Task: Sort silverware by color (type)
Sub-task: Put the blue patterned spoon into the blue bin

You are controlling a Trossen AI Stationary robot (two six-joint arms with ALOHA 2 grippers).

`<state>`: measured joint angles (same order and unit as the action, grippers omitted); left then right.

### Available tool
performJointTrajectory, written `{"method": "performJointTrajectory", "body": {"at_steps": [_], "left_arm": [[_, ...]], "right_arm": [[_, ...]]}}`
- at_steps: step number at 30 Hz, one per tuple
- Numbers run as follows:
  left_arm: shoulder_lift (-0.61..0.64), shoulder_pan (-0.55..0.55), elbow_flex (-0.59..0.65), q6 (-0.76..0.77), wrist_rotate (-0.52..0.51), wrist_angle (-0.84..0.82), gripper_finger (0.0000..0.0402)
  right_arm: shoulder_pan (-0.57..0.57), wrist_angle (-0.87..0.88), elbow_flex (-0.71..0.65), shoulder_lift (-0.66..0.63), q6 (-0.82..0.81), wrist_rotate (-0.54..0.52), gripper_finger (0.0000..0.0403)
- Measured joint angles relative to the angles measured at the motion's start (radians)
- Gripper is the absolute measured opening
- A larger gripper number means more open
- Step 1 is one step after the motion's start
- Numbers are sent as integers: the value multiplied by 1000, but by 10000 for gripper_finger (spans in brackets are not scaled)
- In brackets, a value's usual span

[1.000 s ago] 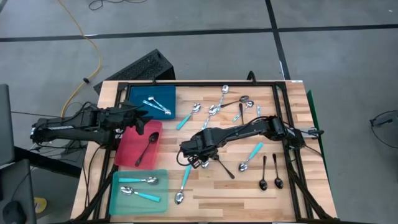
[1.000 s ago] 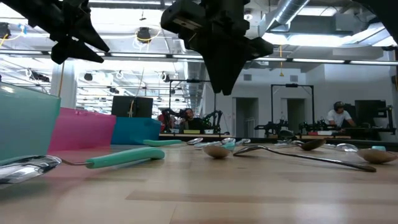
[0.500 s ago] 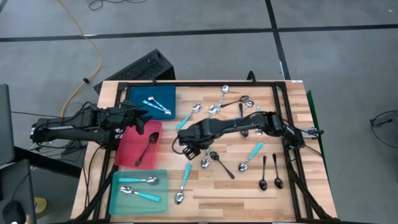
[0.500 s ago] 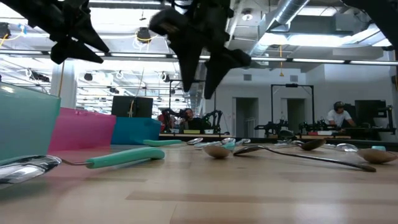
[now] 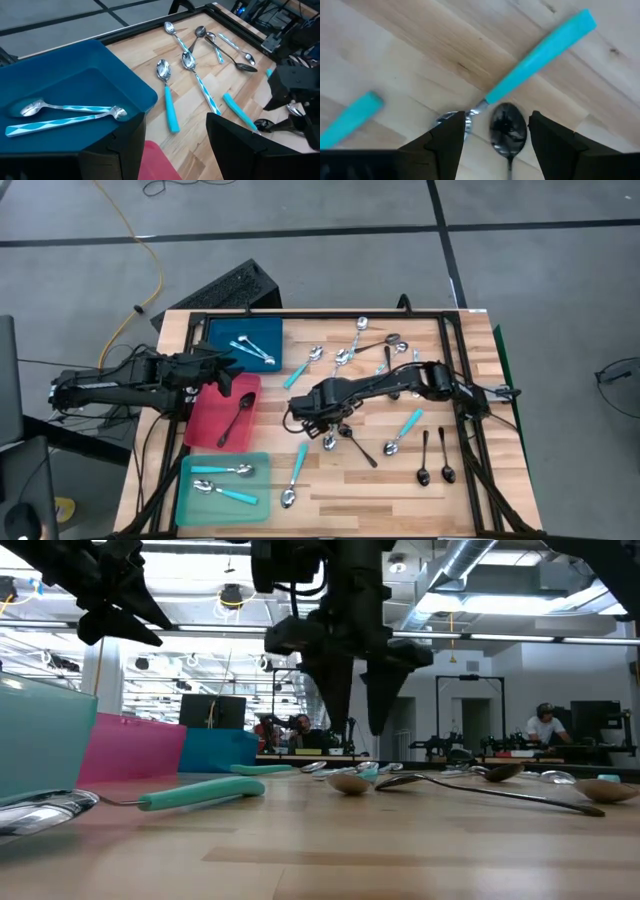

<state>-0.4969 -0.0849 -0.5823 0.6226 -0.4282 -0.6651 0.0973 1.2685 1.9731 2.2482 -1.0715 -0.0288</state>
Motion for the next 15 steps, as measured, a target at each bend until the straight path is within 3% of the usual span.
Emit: {"method": "performJointTrajectory", "body": {"at_steps": [15], "left_arm": [[0, 0, 0, 13, 2, -2, 195]], "right_arm": [[-189, -81, -14, -2, 104, -21, 240]]}}
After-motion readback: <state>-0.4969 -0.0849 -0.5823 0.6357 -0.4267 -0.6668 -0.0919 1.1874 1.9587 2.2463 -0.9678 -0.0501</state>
